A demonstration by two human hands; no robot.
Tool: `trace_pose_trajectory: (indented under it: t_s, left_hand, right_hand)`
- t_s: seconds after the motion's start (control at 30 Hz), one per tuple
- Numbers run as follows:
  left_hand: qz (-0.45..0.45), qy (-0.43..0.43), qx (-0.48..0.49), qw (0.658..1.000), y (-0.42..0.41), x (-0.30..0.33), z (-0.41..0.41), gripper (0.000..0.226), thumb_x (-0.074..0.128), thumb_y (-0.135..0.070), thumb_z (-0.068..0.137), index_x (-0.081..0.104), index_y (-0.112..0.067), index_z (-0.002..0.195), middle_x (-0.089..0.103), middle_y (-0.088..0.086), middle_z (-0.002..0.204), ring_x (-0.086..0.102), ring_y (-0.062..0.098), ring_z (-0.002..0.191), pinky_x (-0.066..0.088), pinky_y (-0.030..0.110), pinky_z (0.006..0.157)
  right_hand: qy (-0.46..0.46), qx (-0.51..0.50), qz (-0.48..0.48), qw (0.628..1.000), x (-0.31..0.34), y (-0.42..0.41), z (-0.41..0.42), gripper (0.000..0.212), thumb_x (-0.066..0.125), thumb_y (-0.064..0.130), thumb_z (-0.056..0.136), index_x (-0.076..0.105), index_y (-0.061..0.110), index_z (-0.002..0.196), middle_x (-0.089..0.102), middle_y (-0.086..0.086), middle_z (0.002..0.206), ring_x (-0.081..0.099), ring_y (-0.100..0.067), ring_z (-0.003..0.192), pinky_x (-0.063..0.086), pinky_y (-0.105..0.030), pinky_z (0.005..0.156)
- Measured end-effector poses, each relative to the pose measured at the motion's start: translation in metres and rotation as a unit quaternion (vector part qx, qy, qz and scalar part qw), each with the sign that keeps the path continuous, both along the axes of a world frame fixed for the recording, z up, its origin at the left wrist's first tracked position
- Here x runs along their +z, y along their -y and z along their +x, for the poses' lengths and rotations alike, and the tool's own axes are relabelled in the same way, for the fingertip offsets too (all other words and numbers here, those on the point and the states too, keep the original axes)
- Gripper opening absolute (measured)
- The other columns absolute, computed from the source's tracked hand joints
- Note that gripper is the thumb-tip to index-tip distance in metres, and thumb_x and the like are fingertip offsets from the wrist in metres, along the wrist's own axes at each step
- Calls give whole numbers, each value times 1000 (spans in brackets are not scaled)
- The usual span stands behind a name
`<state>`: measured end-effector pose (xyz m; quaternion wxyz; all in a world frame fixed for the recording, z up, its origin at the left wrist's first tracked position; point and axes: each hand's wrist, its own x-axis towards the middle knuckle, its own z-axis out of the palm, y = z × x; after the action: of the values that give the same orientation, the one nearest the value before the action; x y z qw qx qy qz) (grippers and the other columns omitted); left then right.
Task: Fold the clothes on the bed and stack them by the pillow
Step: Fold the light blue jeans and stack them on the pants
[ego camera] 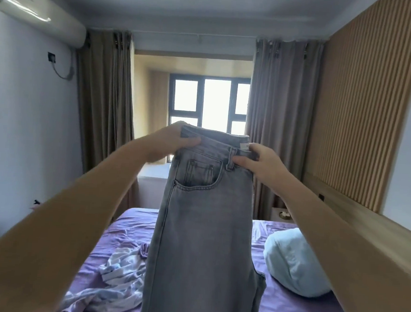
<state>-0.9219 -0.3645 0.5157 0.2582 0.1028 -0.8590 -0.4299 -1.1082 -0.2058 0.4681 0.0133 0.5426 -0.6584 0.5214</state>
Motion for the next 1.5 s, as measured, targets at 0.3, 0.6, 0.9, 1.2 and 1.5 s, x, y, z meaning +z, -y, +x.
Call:
trace_pose_trajectory:
  t_s: [0.3,0.6,0.9,1.2,1.5]
  left_hand:
    - [-195,105,192,956,32,-6,-50,32,72,-18,82,60,4,102,60,15,98,65,32,88,58,46,75]
    - [-95,-209,267,936,25,-23,-125,7,55,-1,83,51,-7,86,57,4,78,51,17,65,49,39,58]
    - [-76,-306,215,924,-19,-31,-92,21,68,-7,80,49,-14,82,59,4,84,51,16,80,45,25,67]
    - [-65,-15,193,979,-30,-170,-34,30,75,-4,74,49,-17,80,58,-1,82,55,14,77,40,14,61]
    - [89,231,79,966,-74,-297,34,31,71,7,74,49,-15,80,55,5,78,59,21,68,57,43,69]
  right_hand:
    - [-145,-134,107,974,0,41,-43,30,66,37,83,61,10,95,64,-2,93,58,-19,83,42,-31,69]
    - [-175,-215,-51,959,12,43,-80,20,62,31,88,62,18,103,63,6,93,54,-11,81,39,-27,72]
    - [-266,-217,-162,925,3,1,-64,34,62,34,89,60,19,119,65,5,97,56,-7,83,43,-19,73]
    - [-102,-123,11,987,-158,-42,-23,36,74,26,79,65,16,112,62,2,88,54,-13,78,44,-28,73]
    - [41,10,210,977,-304,-96,22,49,81,33,65,60,35,109,68,13,90,58,-2,77,46,-17,73]
